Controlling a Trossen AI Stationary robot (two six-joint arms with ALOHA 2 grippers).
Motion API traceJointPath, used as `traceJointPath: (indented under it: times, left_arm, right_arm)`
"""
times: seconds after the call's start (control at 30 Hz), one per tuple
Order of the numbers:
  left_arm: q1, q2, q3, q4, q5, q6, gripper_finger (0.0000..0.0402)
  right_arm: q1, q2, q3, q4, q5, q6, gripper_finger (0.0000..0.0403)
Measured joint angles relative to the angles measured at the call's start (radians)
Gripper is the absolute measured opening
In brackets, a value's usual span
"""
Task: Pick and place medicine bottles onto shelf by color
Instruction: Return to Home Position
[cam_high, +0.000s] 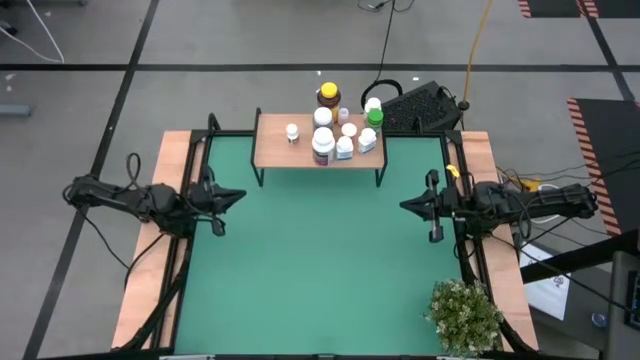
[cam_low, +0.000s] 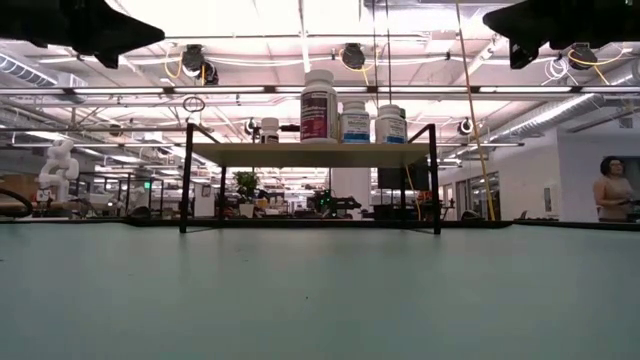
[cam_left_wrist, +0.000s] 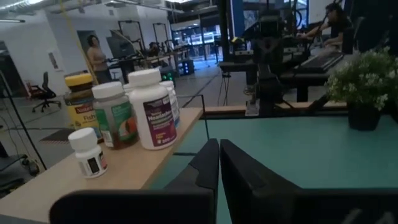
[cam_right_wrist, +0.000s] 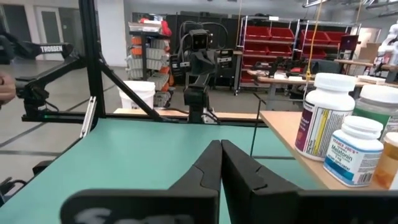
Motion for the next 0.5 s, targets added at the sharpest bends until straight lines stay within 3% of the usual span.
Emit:
traceJointPath:
  times: [0.23, 0.5]
  left_arm:
    - [0.0, -0.006, -0.047, 0.047, 0.0, 0.032, 0.0004]
    - [0.002, -0.034, -0.047, 0.009, -0.002, 0.037, 0.0019]
  right_arm:
    - [0.0, -0.002, -0.084, 0.128, -0.001, -0.004, 0.0]
    - [0.0, -0.038, -0.091, 0.119, -0.002, -0.024, 0.0]
